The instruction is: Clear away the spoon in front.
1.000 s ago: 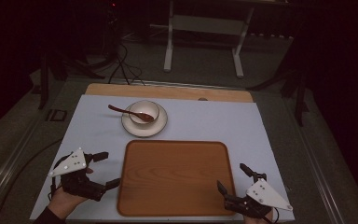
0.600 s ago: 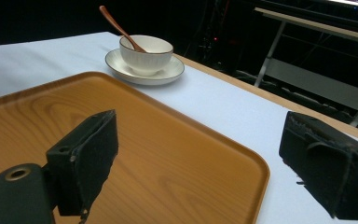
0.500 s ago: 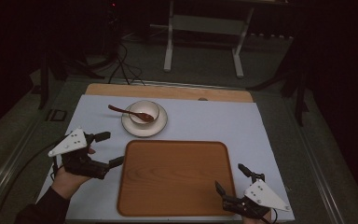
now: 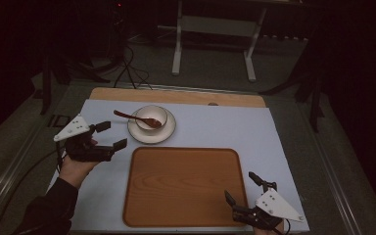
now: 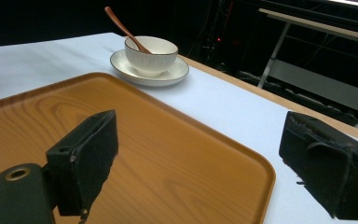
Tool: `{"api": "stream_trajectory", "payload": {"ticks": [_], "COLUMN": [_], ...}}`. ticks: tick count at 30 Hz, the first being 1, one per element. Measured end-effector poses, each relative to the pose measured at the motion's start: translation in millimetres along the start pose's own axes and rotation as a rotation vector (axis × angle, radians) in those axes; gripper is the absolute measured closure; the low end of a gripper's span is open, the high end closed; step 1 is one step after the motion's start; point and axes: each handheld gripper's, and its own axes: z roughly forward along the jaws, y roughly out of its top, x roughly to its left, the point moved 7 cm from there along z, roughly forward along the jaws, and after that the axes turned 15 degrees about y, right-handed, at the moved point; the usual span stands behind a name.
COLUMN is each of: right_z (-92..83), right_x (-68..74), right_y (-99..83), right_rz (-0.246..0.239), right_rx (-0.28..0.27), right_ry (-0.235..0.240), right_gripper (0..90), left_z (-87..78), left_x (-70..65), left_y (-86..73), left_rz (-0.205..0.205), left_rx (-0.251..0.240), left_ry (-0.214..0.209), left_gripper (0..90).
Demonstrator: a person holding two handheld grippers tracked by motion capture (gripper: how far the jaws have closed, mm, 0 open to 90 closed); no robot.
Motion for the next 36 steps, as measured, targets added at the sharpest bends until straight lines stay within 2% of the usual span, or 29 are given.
{"api": "stream_trajectory", "payload": {"ticks": [3, 8, 11, 13, 17, 22, 23, 24, 25, 34, 36], "right_z": [-0.8, -1.1, -1.0, -1.0, -0.7, -0.7, -0.7, -0.6, -0.8, -1.6, -1.6], "right_x": [-0.7, -1.0, -0.5, -0.3, -0.2, 0.1, 0.1, 0.1, 0.2, -1.2, -1.3], "right_y": [0.2, -0.1, 0.0, 0.0, -0.2, -0.8, -0.8, -0.9, -0.8, -2.1, -2.2], "right_rz": [0.002, 0.003, 0.002, 0.000, 0.002, 0.005, 0.005, 0.005, 0.005, 0.017, 0.018], "right_rx": [-0.003, -0.002, -0.002, 0.000, 0.001, 0.003, 0.003, 0.004, 0.003, 0.000, 0.001], "right_ry": [-0.001, -0.001, 0.001, 0.002, 0.004, 0.008, 0.008, 0.008, 0.009, 0.015, 0.017], "right_gripper": [11.5, 11.6, 11.5, 11.5, 11.6, 11.6, 11.6, 11.6, 11.6, 11.6, 11.6], "left_z": [9.5, 26.6, 39.2, 47.7, 63.7, 77.5, 77.5, 84.6, 87.3, 102.0, 105.3], "left_x": [13.5, 31.0, 42.1, 48.6, 61.1, 70.3, 70.3, 73.2, 73.8, 77.9, 78.3], "left_y": [0.3, -3.8, -9.9, -14.3, -23.7, -34.6, -34.6, -42.1, -44.9, -55.2, -55.7], "left_rz": [-0.032, -0.104, -0.162, -0.217, -0.289, -0.395, -0.395, -0.438, -0.455, -0.581, -0.594], "left_rx": [-0.007, 0.012, 0.030, 0.041, 0.049, 0.039, 0.039, 0.039, 0.039, 0.009, 0.003], "left_ry": [0.052, 0.094, 0.121, 0.122, 0.162, 0.190, 0.190, 0.211, 0.216, 0.225, 0.232], "left_gripper": [9.8, 9.9, 11.0, 11.6, 13.4, 17.8, 18.8, 18.8, 22.9, 40.5, 42.6]}}
